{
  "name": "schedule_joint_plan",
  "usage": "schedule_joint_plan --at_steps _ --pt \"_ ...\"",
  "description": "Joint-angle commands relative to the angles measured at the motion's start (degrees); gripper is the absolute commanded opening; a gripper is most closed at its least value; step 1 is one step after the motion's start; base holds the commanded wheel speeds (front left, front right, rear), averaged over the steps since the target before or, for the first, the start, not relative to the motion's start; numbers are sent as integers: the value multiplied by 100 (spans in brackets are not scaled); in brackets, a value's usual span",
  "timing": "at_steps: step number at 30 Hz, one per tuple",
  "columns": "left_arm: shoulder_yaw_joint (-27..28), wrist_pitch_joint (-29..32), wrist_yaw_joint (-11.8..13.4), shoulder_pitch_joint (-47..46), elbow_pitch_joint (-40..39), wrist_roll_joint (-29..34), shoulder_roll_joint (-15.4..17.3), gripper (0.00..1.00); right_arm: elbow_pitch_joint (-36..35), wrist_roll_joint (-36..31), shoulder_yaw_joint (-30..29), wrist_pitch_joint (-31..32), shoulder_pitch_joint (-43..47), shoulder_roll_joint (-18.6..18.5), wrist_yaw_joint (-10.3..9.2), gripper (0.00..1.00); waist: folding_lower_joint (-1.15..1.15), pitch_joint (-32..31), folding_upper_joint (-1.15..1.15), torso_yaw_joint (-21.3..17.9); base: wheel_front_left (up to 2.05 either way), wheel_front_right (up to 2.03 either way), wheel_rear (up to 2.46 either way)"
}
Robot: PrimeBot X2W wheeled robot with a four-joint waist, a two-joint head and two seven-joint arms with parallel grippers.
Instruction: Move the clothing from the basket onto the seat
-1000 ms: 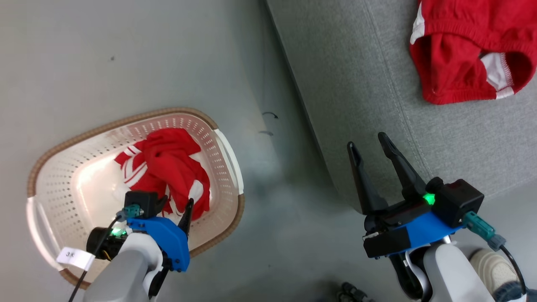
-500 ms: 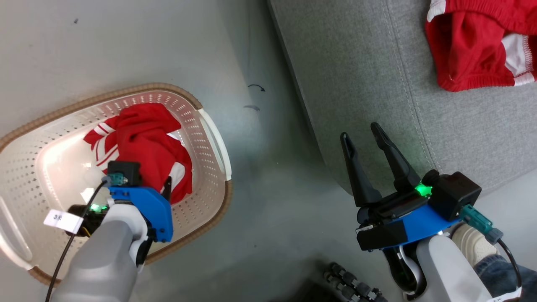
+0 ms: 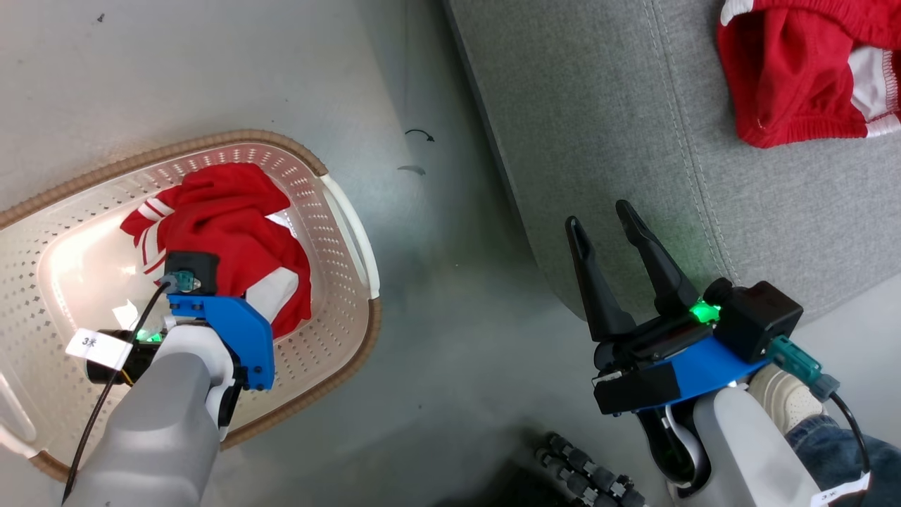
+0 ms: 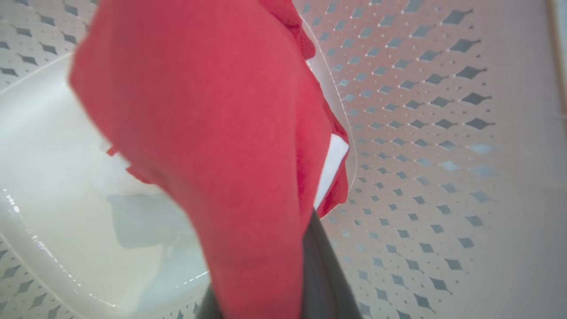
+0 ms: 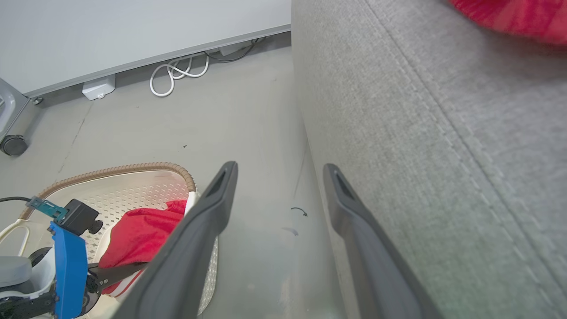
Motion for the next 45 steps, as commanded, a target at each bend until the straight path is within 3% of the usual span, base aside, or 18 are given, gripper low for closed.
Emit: schedule_joint_plan --at_steps 1,20,33,45 --pt "-19 -37 -31 -114 28 -8 6 0 21 21 8 -24 -119 5 3 100 0 -12 0 14 0 0 0" --pt "5 -551 -320 29 164 -254 -301 0 161 -337 -118 -16 -168 5 3 100 0 -685 0 484 0 0 0" --pt "-368 -1087 -520 478 -112 -161 -645 0 309 -690 -393 264 185 2 3 100 0 -2131 0 1226 0 0 0" --pt "-595 -1254 -536 870 -1160 -120 -673 0 296 -823 -540 630 674 1 3 100 0 -3396 0 1722 0 0 0"
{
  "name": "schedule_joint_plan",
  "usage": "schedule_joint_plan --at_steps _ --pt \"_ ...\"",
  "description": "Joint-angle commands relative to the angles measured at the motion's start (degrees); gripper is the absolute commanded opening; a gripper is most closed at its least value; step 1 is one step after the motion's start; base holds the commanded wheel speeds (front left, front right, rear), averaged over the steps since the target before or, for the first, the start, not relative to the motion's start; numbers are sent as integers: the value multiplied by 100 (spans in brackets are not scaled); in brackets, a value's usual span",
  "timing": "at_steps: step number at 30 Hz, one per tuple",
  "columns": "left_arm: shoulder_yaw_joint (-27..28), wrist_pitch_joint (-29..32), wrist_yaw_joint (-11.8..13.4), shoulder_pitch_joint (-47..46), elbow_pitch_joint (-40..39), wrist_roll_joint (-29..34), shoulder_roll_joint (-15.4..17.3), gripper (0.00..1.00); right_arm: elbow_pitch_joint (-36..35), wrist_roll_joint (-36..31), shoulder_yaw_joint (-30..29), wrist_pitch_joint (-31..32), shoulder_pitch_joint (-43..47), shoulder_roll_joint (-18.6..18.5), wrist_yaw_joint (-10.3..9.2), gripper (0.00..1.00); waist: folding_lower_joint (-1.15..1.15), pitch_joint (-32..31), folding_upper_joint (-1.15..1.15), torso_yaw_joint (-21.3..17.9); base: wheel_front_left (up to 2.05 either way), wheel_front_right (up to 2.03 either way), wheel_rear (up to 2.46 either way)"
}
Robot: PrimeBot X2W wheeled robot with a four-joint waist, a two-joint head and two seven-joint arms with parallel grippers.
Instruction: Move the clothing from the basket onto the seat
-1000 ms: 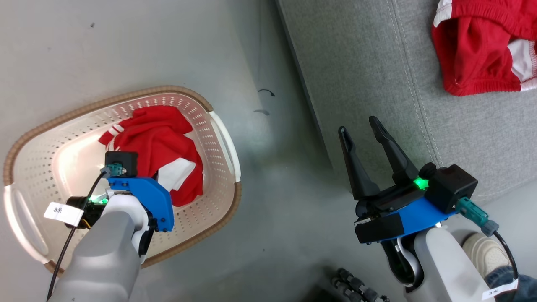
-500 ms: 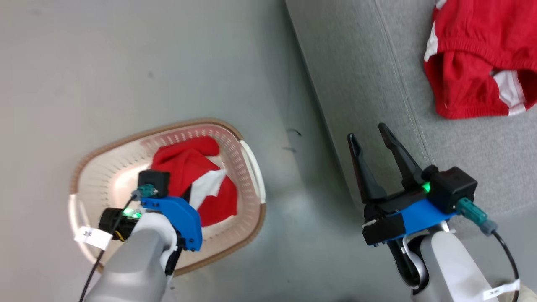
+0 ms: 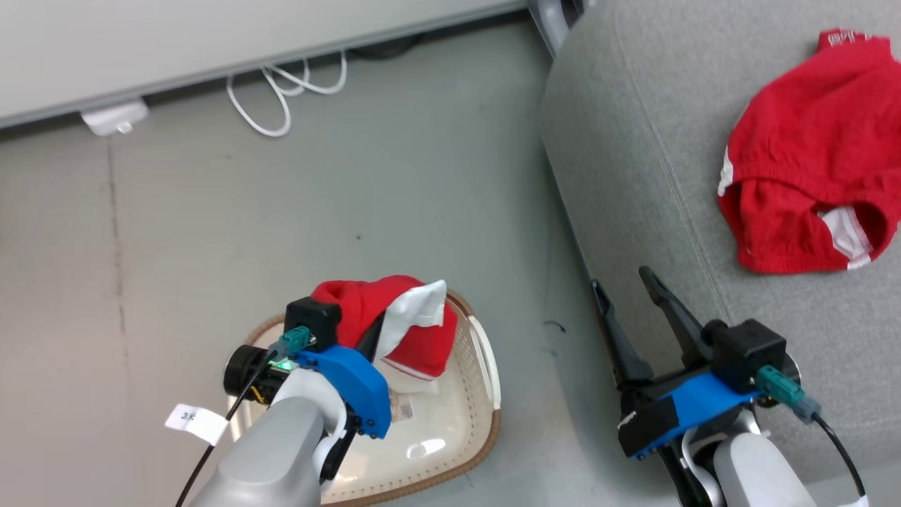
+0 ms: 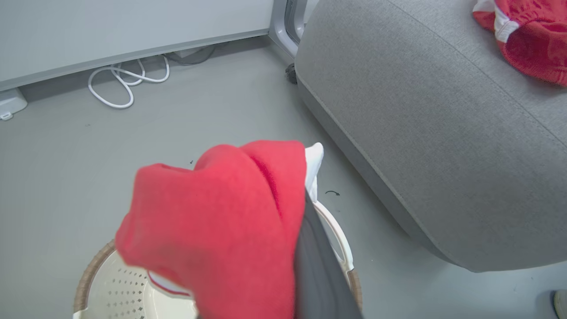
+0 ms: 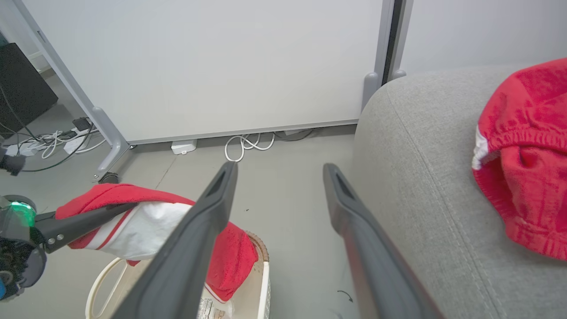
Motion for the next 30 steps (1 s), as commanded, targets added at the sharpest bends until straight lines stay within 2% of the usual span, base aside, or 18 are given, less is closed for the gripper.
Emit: schedule_joint_plan --at_steps 1,14,30 --pt "-54 -35 -6 67 -219 32 21 0 -20 -40 -54 65 167 -4 3 100 2 -459 0 296 0 0 0" --pt "-384 132 -7 -302 -1281 60 47 0 -126 -34 -143 297 620 -4 3 100 2 -1159 0 558 0 0 0" --pt "-559 663 24 -1076 -2210 21 3 0 -265 -42 -108 493 825 -4 3 100 2 -1533 0 695 0 0 0"
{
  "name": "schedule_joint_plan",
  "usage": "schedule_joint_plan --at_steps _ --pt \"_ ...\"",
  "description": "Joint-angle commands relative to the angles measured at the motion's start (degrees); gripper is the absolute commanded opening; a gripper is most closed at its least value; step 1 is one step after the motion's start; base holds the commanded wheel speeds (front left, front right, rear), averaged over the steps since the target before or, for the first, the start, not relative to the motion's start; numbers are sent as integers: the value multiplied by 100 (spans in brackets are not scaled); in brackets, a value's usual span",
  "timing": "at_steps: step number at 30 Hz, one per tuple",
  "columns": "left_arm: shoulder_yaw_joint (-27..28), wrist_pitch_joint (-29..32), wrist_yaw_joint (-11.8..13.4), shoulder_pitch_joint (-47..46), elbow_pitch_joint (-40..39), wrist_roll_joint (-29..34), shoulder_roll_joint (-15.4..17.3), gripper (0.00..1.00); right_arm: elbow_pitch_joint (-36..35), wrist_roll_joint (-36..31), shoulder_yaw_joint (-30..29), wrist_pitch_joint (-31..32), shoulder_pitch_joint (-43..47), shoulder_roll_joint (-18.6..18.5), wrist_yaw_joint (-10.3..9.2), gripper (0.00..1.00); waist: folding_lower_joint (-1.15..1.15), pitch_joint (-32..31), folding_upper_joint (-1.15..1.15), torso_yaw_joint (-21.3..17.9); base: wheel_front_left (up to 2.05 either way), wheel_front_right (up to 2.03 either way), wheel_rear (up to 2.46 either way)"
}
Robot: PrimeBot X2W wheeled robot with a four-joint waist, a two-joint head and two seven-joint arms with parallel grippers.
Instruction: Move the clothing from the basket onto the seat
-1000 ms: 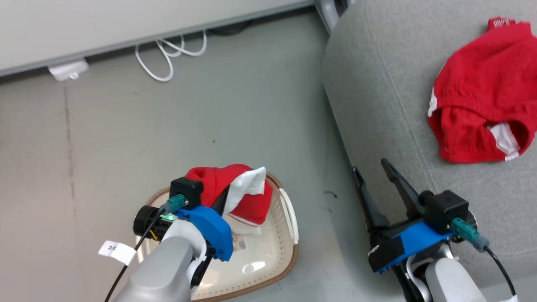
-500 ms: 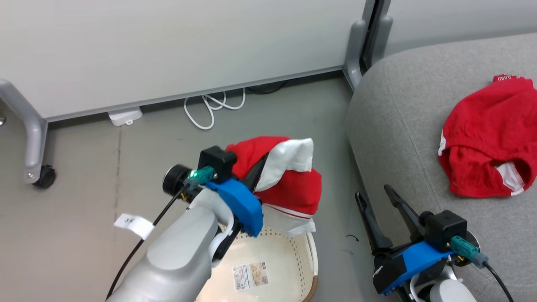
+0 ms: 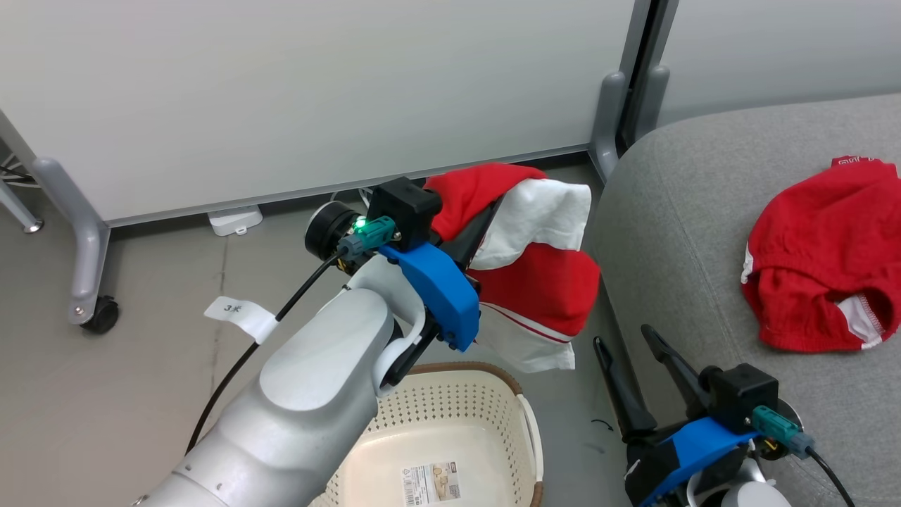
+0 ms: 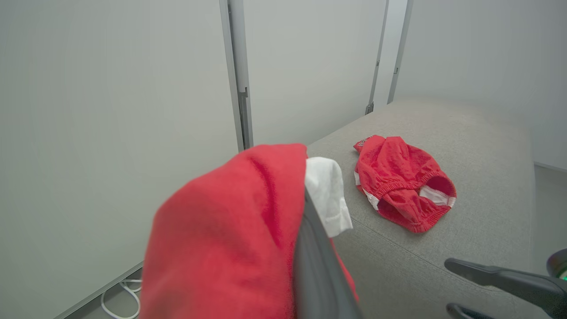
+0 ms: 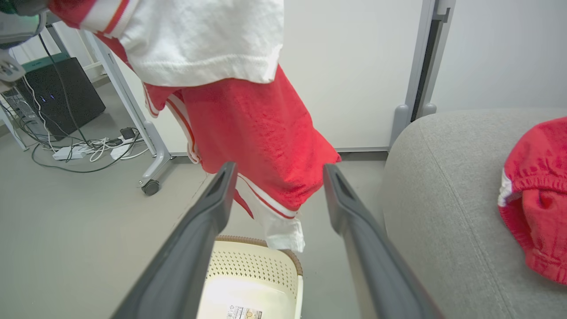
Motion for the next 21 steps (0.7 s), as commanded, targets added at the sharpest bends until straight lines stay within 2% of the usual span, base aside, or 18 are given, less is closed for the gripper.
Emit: schedule_joint_plan --at_steps 1,21 --pt "-17 16 28 -86 -38 -9 5 0 -31 20 6 15 62 -4 3 100 1 -22 -1 16 0 0 0" --pt "-101 54 146 74 -222 -43 140 0 -121 -75 42 168 -126 -4 3 100 1 118 -1 115 0 0 0"
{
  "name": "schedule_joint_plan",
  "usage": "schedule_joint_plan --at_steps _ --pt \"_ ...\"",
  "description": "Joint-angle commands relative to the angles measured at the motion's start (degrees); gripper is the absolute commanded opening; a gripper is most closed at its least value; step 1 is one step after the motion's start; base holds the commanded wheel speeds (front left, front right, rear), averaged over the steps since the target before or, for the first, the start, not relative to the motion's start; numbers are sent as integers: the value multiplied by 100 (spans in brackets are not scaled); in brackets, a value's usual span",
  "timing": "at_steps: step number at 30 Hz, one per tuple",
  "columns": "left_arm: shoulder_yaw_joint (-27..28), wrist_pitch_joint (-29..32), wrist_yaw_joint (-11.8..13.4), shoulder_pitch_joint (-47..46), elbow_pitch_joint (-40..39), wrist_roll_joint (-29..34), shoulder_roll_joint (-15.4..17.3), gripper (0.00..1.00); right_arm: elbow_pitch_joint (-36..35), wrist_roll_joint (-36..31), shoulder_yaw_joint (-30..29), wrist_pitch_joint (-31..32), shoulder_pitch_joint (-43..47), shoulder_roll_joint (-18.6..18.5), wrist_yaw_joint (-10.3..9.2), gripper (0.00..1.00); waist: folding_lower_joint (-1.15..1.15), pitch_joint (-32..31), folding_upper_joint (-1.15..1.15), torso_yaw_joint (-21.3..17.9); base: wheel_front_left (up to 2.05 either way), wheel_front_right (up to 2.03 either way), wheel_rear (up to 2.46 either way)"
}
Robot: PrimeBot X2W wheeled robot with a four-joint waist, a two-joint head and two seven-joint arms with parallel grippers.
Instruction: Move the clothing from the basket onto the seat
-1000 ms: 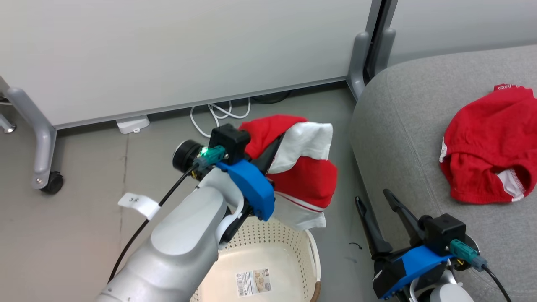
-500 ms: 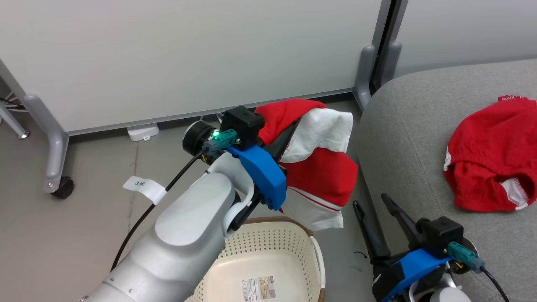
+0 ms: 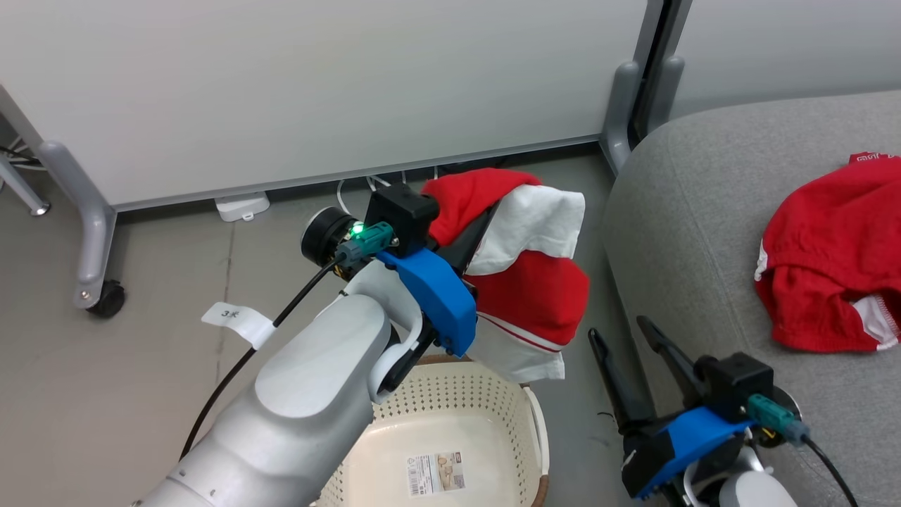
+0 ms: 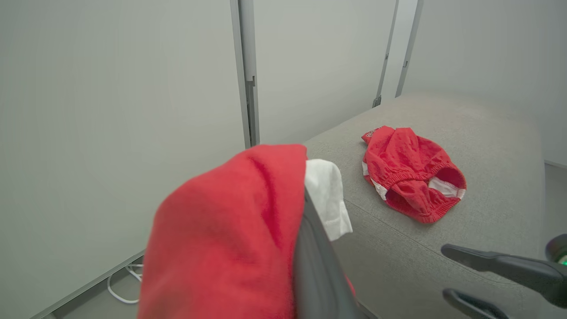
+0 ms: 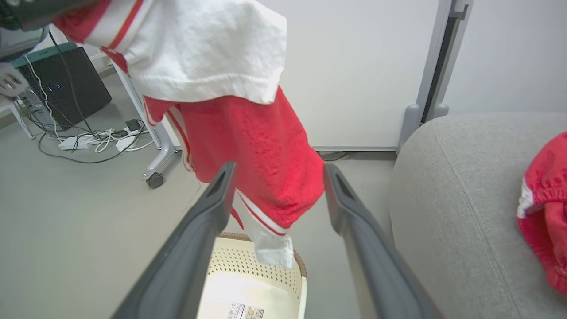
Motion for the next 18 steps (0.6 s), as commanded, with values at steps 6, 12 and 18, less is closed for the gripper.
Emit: schedule_joint_plan --at_steps 6,12,18 --pt "-46 -4 47 43 -73 16 40 0 143 -226 18 200 -546 -4 3 100 0 117 0 53 0 0 0" --pt "-101 22 43 28 -125 -2 20 0 591 -288 50 454 -1138 -4 3 100 0 156 0 115 0 0 0" --pt "-174 60 30 44 -207 -30 -17 0 1332 -143 339 647 -1643 -12 3 100 0 155 0 188 0 0 0"
